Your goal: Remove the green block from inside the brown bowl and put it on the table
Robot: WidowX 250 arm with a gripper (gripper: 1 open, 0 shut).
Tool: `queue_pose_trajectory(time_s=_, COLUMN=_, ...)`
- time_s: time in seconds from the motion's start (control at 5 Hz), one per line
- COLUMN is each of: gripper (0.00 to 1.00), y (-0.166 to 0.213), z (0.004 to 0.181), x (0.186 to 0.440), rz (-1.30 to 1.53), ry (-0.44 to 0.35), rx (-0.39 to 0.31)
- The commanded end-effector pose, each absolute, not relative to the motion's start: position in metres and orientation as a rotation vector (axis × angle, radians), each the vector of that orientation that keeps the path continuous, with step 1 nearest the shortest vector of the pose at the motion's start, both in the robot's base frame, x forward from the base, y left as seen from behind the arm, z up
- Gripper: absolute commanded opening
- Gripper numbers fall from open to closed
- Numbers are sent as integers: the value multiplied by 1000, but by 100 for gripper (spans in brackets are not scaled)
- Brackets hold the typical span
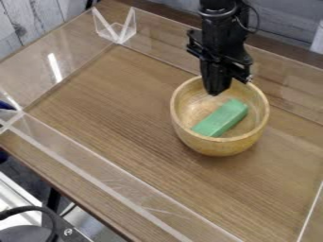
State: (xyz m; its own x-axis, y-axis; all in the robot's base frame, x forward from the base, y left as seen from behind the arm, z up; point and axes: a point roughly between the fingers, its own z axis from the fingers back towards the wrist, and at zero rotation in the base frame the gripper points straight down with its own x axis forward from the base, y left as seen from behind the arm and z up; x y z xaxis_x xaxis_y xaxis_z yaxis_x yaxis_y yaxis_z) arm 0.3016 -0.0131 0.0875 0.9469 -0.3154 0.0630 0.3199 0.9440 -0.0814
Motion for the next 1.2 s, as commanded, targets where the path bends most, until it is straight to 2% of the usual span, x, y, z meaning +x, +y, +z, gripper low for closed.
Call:
queue_pose_trajectory(time_s=0.0, gripper=0, y=-10, z=113, x=314, rz=-319, ry=-144, rx=-78)
queue_pose_trajectory(time_s=1.0, gripper=0, y=-9, z=112, x=317, rz=-314, ry=-146, rx=-88)
